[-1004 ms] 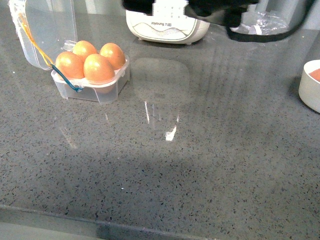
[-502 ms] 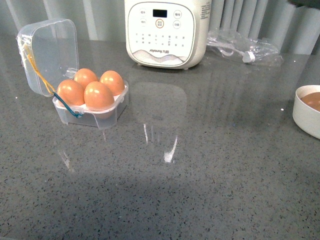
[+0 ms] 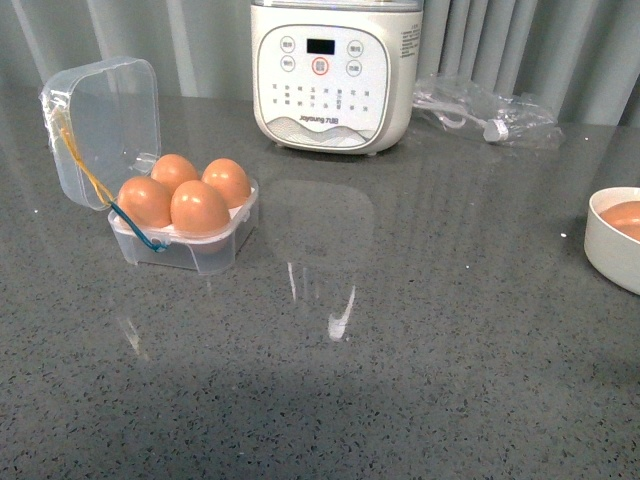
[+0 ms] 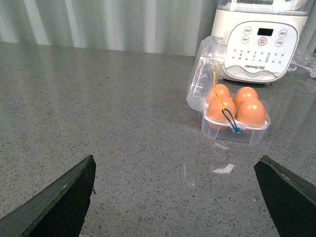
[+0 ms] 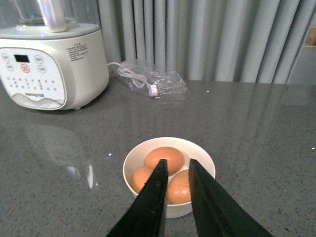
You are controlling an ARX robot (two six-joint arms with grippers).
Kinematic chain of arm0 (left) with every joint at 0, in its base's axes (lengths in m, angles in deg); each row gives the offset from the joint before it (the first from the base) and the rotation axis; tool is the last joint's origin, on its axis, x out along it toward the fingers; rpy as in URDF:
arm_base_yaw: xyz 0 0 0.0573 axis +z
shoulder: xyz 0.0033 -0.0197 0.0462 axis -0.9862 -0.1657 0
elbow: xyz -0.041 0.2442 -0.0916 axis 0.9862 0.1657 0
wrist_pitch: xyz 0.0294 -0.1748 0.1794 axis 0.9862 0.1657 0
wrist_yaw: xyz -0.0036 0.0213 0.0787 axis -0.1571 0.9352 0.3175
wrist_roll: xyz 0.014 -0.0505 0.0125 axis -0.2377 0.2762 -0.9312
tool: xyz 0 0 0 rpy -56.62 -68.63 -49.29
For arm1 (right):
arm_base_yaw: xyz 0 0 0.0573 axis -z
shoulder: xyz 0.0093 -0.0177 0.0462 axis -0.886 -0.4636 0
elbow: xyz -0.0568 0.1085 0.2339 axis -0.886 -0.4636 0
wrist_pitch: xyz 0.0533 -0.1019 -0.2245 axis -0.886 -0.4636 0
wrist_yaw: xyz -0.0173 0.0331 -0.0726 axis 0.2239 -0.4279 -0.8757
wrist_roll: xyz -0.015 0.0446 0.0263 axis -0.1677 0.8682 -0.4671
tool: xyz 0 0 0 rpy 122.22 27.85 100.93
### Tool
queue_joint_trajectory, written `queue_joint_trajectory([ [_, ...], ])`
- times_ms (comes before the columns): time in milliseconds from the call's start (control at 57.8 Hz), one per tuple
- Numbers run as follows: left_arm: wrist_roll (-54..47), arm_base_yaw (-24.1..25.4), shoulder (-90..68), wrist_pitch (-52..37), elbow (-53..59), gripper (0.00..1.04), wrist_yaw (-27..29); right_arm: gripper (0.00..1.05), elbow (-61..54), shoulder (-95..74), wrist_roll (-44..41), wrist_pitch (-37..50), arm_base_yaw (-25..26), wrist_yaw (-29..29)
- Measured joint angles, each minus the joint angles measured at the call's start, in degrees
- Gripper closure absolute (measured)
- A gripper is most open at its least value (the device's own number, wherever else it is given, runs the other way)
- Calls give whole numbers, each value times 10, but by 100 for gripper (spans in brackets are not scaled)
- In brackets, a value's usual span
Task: Put egg into box
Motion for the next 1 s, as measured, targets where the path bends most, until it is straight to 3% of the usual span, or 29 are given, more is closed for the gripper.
queue_joint_trajectory([
  [69, 0, 0, 0, 0, 0, 7, 0, 102, -18, 17, -3, 0, 0, 0],
  [1004, 0, 0, 0, 0, 0, 7, 0, 102, -118, 209, -2, -84, 1, 0],
])
